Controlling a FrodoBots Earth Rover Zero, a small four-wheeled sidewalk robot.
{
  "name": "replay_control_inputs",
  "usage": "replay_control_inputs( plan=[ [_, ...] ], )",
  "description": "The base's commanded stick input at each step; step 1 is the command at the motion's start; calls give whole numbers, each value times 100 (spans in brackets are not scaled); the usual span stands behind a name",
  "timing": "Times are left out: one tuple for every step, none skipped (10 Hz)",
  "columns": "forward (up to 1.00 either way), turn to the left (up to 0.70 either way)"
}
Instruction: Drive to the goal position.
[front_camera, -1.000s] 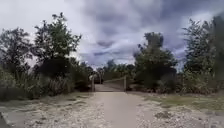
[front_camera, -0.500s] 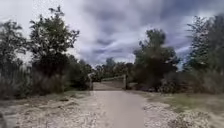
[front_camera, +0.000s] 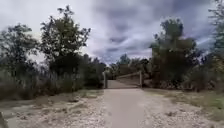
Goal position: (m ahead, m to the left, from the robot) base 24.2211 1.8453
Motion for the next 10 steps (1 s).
replay_control_inputs(
  plan=[
    [85, 0],
    [85, 0],
    [85, 0],
    [85, 0],
    [85, 0],
    [85, 0],
    [85, 0],
    [85, 0],
    [85, 0],
    [85, 0]
  ],
)
